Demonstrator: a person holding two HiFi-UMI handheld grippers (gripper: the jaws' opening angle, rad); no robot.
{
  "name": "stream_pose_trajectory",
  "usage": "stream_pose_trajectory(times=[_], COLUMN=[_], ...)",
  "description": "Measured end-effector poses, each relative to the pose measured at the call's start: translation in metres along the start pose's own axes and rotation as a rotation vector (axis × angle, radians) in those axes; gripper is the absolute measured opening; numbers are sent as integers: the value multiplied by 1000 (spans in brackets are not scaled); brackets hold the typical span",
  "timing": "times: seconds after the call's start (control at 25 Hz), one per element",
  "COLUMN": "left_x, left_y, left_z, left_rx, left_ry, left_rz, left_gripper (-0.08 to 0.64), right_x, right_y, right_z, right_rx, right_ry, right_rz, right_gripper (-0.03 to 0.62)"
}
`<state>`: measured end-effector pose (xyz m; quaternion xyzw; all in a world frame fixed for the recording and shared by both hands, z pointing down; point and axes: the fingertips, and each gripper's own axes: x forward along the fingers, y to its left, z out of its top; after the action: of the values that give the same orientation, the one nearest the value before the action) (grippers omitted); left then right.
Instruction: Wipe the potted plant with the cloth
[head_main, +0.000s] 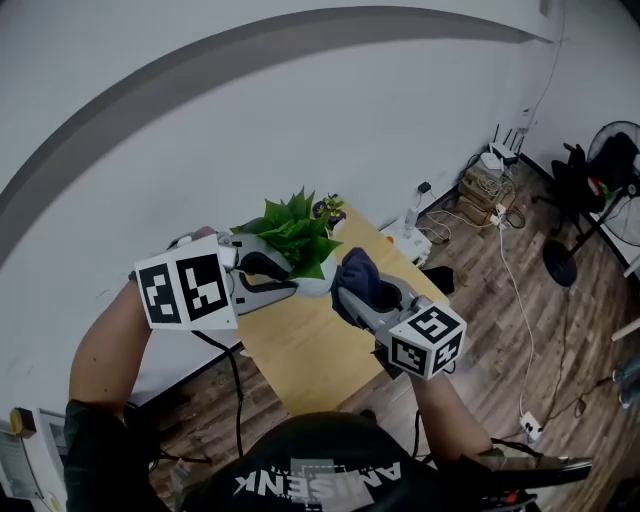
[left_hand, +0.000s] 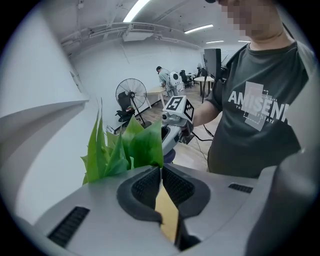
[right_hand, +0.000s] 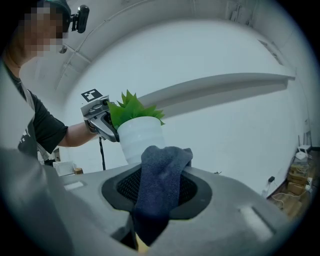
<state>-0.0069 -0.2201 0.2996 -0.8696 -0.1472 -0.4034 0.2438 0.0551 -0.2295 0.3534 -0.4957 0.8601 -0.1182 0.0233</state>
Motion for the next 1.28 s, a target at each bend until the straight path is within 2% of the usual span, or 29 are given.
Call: stream_pose_trajectory(times=[0.12,0.24,0.36,0.56,0.88,1.04,1.28], left_x=[10,27,33,27,23,21,17], left_y=[-16,-33,-33,-35,-35,-35,-36], left_z=[4,5,-3,4,7,7,7], left_rx=[-5,22,79,121,128,161,168], left_ry=[0,17,34,11,11,31,46], left_rz=[-24,-50,-51,-24,-9,-6,-37], left_gripper=[14,14,14,14,17,17,18], right_x=[-22,-40,-30,-21,-26,-25,-21], right_y=[-5,-4,4,14,4,-2,-8], right_z=[12,44,68,72,37,4,-32], right_rx=[12,-17,-51,-44,34,88,157], right_ry=[-40,-114,-134,-145,-123,-68,29], right_rz=[-14,-6,15,17,-26,-25,5], right_gripper=[127,127,127,127,127,127,127])
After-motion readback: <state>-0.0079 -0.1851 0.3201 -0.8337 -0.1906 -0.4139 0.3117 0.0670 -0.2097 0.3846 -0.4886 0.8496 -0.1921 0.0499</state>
